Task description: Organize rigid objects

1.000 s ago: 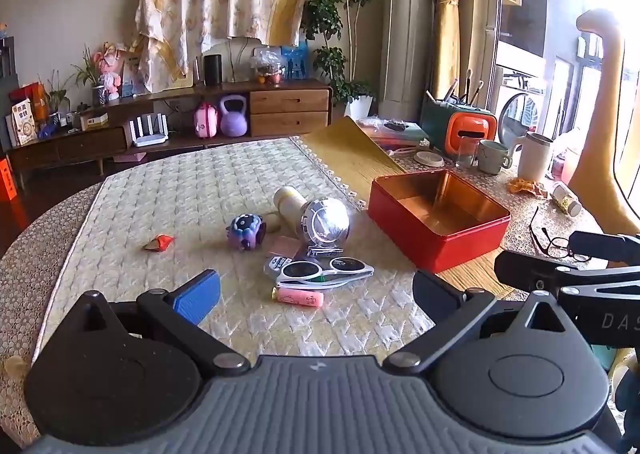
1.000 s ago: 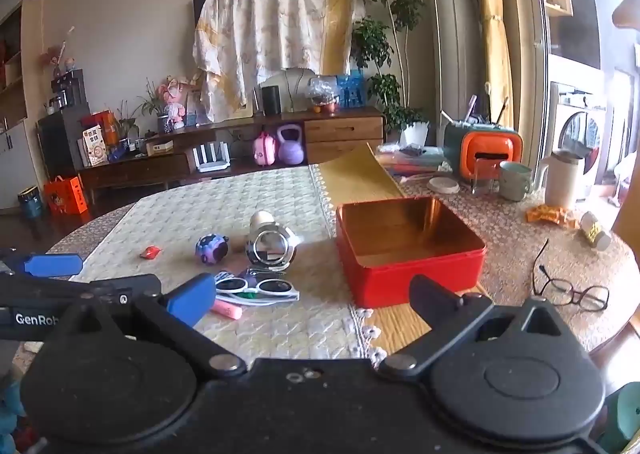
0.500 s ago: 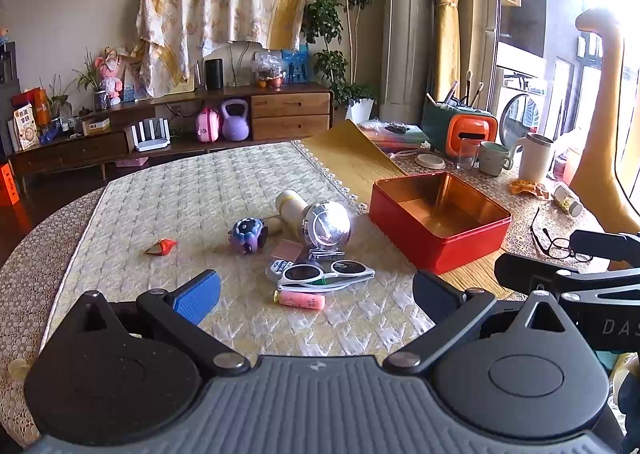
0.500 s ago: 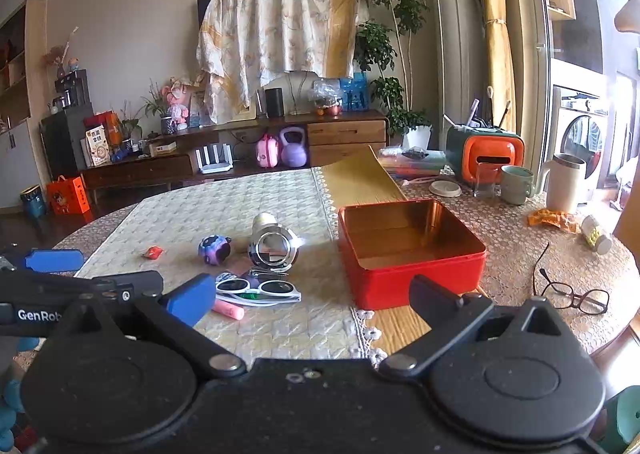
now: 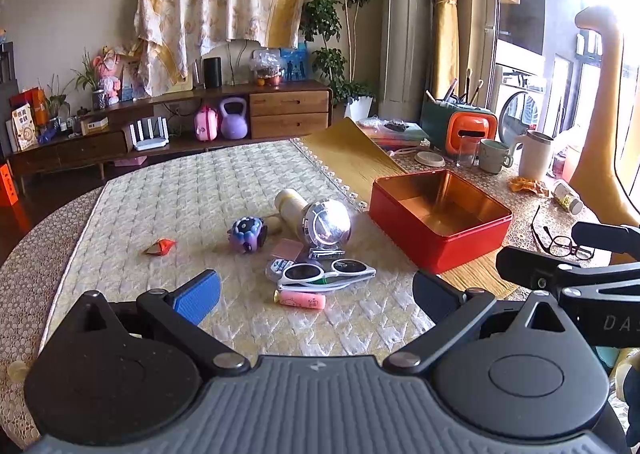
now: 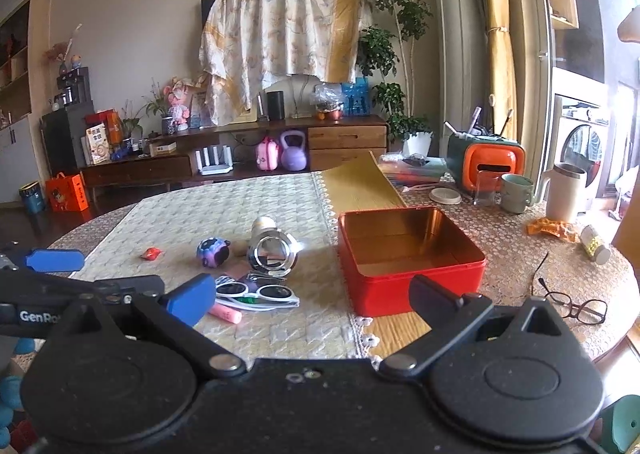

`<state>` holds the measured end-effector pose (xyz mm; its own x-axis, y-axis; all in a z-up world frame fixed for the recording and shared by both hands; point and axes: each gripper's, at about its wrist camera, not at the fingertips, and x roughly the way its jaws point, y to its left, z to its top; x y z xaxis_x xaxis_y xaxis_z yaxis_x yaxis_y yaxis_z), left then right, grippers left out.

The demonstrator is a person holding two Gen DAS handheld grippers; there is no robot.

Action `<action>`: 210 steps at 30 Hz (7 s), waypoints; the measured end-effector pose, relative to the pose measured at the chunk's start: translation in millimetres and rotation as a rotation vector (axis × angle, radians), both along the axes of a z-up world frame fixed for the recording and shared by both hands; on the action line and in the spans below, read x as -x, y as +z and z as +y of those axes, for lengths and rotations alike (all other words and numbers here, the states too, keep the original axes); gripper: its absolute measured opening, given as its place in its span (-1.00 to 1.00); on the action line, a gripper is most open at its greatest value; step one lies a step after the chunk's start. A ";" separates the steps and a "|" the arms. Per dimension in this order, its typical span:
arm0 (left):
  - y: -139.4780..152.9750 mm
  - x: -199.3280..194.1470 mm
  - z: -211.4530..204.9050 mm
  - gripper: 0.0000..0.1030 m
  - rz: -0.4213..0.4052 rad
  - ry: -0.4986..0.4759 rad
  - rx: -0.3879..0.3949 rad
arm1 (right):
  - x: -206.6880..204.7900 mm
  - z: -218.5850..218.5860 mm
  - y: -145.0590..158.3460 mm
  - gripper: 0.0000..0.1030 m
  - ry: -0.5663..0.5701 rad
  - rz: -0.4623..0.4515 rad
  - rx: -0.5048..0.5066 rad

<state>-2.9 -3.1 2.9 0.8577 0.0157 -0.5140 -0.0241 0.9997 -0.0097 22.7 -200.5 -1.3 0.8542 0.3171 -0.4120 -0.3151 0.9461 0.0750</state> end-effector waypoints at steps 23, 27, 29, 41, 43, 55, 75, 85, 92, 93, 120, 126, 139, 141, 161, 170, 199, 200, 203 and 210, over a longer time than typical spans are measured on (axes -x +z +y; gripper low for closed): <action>-20.1 -27.9 28.1 1.00 -0.011 0.004 -0.036 | -37.8 9.9 -15.6 0.99 0.091 0.062 0.029; -36.8 -42.4 39.9 1.00 0.034 -0.034 -0.034 | -54.7 17.2 -20.7 0.99 0.129 0.084 0.052; -45.4 -51.7 42.8 1.00 0.063 -0.053 -0.031 | -64.7 21.0 -23.7 0.98 0.147 0.101 0.066; -94.0 -103.5 37.8 1.00 0.127 -0.104 -0.037 | -128.7 66.1 -55.0 0.81 0.272 0.171 0.230; -99.7 -108.5 36.5 1.00 0.129 -0.109 -0.047 | -139.0 73.0 -61.4 0.78 0.282 0.179 0.244; -131.2 -131.9 28.0 0.99 0.183 -0.104 -0.075 | -176.1 88.5 -101.4 0.52 0.338 0.275 0.280; -137.1 -142.9 30.6 0.44 0.207 -0.109 -0.050 | -195.0 92.0 -115.1 -0.09 0.361 0.331 0.227; -135.5 -142.6 30.9 0.15 0.200 -0.112 -0.045 | -184.1 89.0 -110.7 -0.64 0.365 0.309 0.212; -134.2 -137.4 33.3 0.15 0.202 -0.096 -0.048 | -168.0 82.3 -101.9 -0.81 0.358 0.254 0.191; -133.8 -136.0 34.3 0.15 0.202 -0.092 -0.046 | -165.2 81.2 -100.4 -0.83 0.358 0.245 0.188; -55.8 -114.1 8.2 0.15 0.112 -0.143 -0.063 | -127.8 32.2 -27.0 -0.93 0.288 0.025 0.111; -36.7 -126.7 -7.6 0.15 0.099 -0.181 -0.050 | -129.7 12.8 -8.1 -0.93 0.253 -0.027 0.084; -19.7 -174.0 -58.6 0.15 0.093 -0.302 -0.041 | -154.1 -36.8 2.2 -0.93 0.148 -0.062 0.074; -21.5 -184.2 -68.1 0.15 0.102 -0.322 -0.044 | -158.8 -44.6 -2.1 -0.93 0.132 -0.058 0.074; -57.5 -295.3 -124.1 0.15 0.211 -0.364 -0.081 | -212.3 -83.1 -49.8 -0.93 0.070 0.021 0.085; -76.6 -328.6 -138.9 0.15 0.285 -0.364 -0.086 | -222.3 -88.3 -65.2 -0.93 0.086 0.076 0.101; -110.4 -373.7 -155.3 0.24 0.480 -0.334 -0.063 | -241.2 -84.1 -84.2 -0.47 0.097 0.265 0.141; -109.2 -372.2 -154.8 0.28 0.476 -0.339 -0.056 | -240.7 -84.7 -84.0 -0.41 0.095 0.265 0.138; -104.9 -366.6 -154.1 0.33 0.459 -0.347 -0.059 | -239.5 -85.9 -82.3 -0.34 0.089 0.264 0.125; -85.1 -348.2 -145.3 0.33 0.396 -0.338 -0.049 | -233.5 -85.4 -75.8 -0.21 0.077 0.258 0.119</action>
<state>345.3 -148.4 -82.1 0.5592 -0.1959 -0.8055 0.3076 0.9513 -0.0178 256.2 -286.0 -77.1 0.6915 0.3131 -0.6510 -0.3710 0.9272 0.0519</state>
